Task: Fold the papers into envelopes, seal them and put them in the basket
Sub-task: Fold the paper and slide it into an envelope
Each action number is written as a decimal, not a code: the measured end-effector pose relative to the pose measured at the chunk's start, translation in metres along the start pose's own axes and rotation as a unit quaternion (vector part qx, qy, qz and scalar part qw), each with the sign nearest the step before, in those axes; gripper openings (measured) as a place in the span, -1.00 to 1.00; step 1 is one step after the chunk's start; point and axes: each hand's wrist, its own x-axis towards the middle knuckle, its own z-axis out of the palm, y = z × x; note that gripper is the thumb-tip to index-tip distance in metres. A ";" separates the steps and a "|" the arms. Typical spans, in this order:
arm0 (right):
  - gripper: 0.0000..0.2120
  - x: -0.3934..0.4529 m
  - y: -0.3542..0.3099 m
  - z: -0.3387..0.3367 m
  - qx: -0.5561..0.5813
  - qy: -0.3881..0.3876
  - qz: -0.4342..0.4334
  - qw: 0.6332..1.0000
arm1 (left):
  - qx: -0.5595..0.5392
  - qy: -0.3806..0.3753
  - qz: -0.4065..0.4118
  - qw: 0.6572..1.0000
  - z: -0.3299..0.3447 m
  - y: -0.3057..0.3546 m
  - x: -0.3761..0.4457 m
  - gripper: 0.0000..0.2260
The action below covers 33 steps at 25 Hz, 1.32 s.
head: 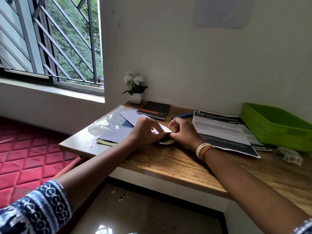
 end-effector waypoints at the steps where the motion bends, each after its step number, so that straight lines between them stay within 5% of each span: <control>1: -0.73 0.001 0.000 -0.001 0.013 -0.009 0.024 1.000 | 0.000 0.003 0.003 1.000 0.001 -0.001 0.000 -0.91; 3: -0.71 0.003 -0.003 -0.008 0.173 -0.063 0.127 0.975 | -0.004 0.010 0.006 1.000 0.001 -0.001 0.000 -0.91; 6: -0.82 0.001 -0.007 -0.016 0.451 -0.143 0.225 0.852 | 0.006 0.007 0.029 1.000 0.001 -0.001 0.000 -0.90; 17: -0.73 0.002 0.006 -0.034 0.387 -0.203 0.252 0.863 | 0.036 0.025 0.024 0.999 -0.002 0.005 -0.005 -0.78; 21: -0.71 0.001 0.006 -0.036 0.440 -0.141 0.249 0.851 | 0.058 0.028 0.026 0.998 -0.001 0.002 -0.004 -0.74; 27: -0.67 0.004 0.009 -0.022 0.485 0.008 0.276 0.830 | 0.071 -0.080 0.030 0.994 -0.002 0.006 -0.002 -0.79; 33: -0.64 -0.001 0.000 -0.024 0.467 -0.056 0.282 0.836 | 0.083 -0.115 -0.008 0.990 0.003 0.006 -0.002 -0.70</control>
